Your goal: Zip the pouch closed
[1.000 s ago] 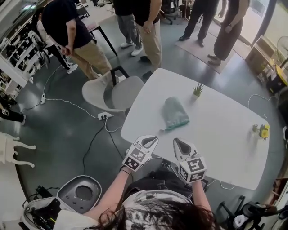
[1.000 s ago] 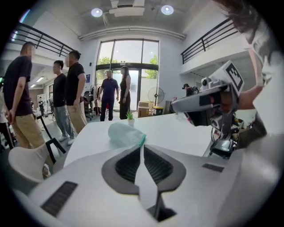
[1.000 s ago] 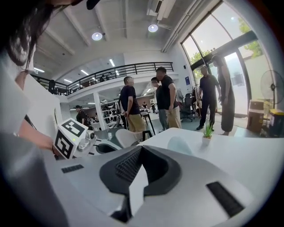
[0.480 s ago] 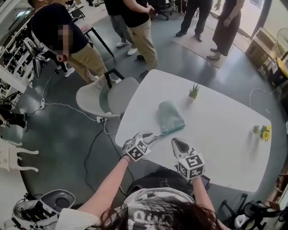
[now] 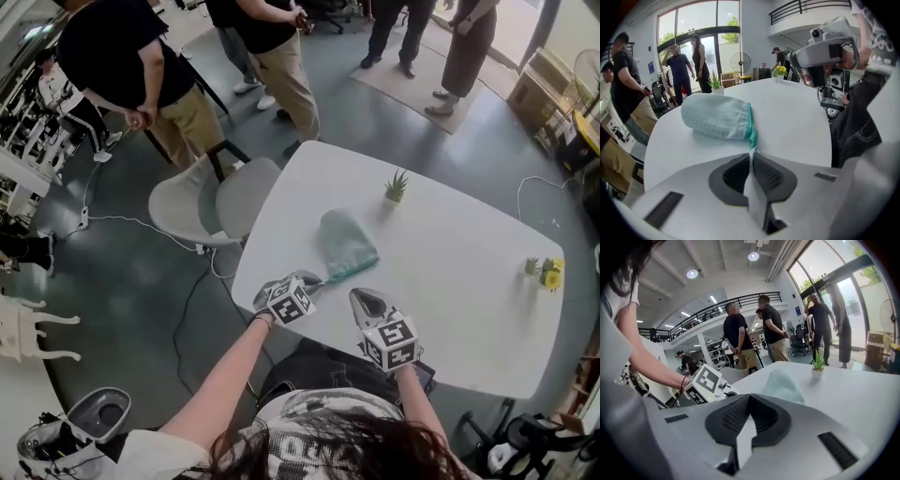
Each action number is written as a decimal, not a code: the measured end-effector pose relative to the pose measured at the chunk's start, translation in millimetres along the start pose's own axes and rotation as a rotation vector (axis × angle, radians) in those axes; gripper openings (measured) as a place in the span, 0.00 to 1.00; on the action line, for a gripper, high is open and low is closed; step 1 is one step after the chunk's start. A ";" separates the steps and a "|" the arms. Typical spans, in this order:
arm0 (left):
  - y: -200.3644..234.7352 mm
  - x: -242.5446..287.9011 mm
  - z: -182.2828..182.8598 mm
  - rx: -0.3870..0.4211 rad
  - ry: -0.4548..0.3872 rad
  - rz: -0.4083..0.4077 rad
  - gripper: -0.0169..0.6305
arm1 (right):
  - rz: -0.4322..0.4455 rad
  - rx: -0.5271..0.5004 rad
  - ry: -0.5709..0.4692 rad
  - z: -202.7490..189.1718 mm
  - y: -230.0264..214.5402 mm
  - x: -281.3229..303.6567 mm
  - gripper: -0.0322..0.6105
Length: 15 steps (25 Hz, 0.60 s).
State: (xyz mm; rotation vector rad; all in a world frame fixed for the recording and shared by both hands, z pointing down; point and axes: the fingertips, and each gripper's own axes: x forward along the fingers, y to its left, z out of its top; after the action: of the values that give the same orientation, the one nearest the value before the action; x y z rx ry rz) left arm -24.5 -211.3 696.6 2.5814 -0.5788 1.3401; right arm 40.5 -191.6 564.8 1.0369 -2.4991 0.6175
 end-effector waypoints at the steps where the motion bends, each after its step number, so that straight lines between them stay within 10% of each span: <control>1: -2.7 -0.9 1.0 -0.005 -0.004 -0.011 0.07 | 0.000 -0.001 0.007 -2.0 0.8 1.7 0.05; 15: -13.5 -25.9 28.7 -0.083 -0.125 -0.077 0.06 | -0.012 -0.042 0.174 -49.3 8.2 41.4 0.10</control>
State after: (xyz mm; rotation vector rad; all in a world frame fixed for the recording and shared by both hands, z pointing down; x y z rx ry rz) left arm -10.9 -201.7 659.1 2.6053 -0.5365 1.1132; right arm 15.0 -184.4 624.1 0.9403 -2.3438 0.6206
